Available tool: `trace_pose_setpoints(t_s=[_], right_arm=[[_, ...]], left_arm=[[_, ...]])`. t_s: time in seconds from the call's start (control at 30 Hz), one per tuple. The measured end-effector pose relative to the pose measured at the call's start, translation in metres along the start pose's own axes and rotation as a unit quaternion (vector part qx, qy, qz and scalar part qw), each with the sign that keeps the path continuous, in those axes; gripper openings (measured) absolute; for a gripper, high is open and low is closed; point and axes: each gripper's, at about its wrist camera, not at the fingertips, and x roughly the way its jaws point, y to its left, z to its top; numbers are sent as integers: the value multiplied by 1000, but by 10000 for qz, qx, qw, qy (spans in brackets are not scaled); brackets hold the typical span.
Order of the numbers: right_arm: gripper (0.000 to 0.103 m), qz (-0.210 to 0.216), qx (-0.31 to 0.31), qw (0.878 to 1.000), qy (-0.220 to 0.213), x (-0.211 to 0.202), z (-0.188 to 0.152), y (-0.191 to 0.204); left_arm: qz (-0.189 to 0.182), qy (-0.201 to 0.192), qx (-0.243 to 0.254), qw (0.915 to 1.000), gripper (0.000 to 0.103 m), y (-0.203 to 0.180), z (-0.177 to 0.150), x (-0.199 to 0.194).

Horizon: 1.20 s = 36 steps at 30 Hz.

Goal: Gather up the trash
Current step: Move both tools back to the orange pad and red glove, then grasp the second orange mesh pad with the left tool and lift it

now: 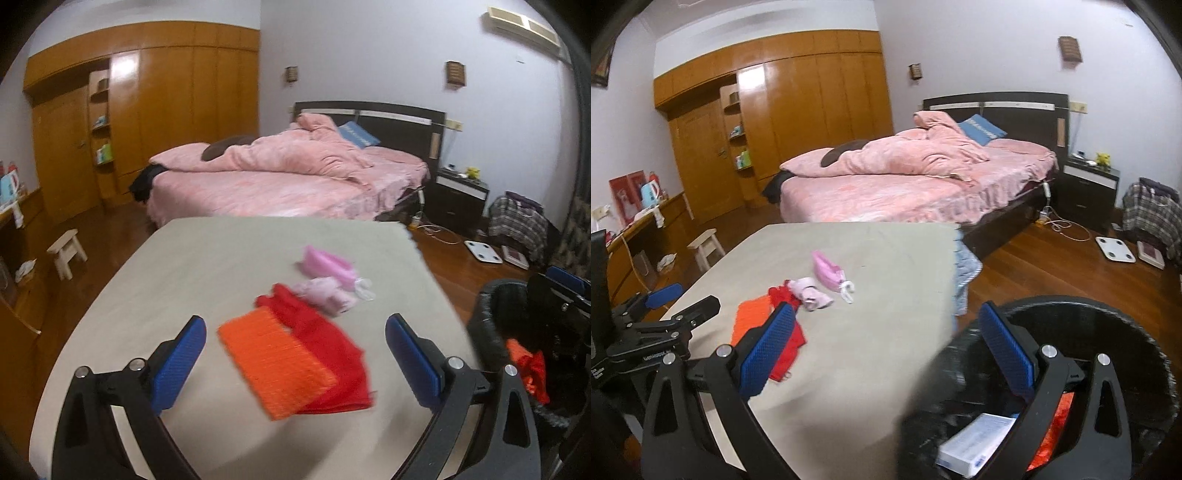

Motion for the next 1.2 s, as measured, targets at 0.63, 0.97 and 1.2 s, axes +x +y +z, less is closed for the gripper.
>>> trace_pose_setpoints(t_s=[0.63, 0.97, 1.2], right_arm=[[97, 181, -297, 9984, 441, 65, -16, 42], [97, 268, -386, 9972, 589, 80, -25, 50], [97, 260, -433, 9966, 649, 83, -29, 52]], left_arm=[[102, 958, -336, 9948, 85, 33, -30, 68], [-384, 1411, -403, 9884, 63, 30, -36, 88], [-795, 1332, -368, 9872, 30, 24, -37, 84]])
